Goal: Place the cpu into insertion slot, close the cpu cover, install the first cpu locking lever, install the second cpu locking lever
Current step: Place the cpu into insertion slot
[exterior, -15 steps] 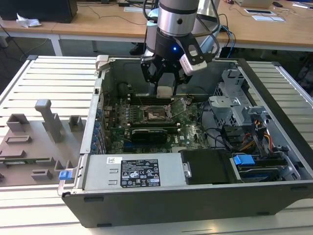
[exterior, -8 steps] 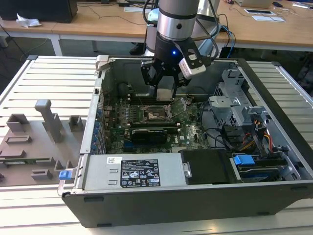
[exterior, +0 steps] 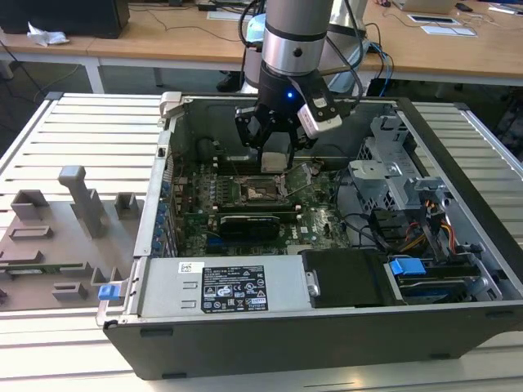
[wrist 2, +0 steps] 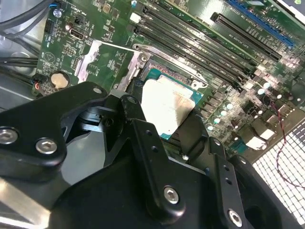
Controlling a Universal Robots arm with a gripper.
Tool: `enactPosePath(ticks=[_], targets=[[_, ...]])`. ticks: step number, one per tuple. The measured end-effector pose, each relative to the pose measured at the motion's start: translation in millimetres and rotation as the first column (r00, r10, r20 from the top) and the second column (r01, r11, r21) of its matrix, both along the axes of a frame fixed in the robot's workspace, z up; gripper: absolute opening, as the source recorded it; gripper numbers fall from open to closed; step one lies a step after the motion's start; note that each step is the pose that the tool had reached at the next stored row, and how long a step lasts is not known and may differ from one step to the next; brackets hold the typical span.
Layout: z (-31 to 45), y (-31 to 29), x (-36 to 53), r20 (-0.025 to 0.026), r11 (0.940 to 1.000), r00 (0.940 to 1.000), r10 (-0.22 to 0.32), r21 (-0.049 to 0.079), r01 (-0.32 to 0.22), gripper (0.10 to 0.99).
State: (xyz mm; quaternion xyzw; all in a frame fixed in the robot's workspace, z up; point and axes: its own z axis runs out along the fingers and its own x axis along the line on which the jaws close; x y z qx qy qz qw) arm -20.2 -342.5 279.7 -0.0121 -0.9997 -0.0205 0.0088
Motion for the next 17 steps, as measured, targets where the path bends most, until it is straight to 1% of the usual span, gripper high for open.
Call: enactPosePath(ticks=[7,10,15,17], targets=[[-10.2,0.0,0.0,0.0,1.0,1.0,0.0,0.0,0.0,0.541],[-13.0,0.0,0.0,-0.0001,1.0,1.0,0.0,0.0,0.0,0.541],[-13.9,0.0,0.0,-0.0001,1.0,1.0,0.0,0.0,0.0,0.541],[-14.0,0.0,0.0,0.0,1.0,1.0,-0.009,-0.001,0.009,0.541]])
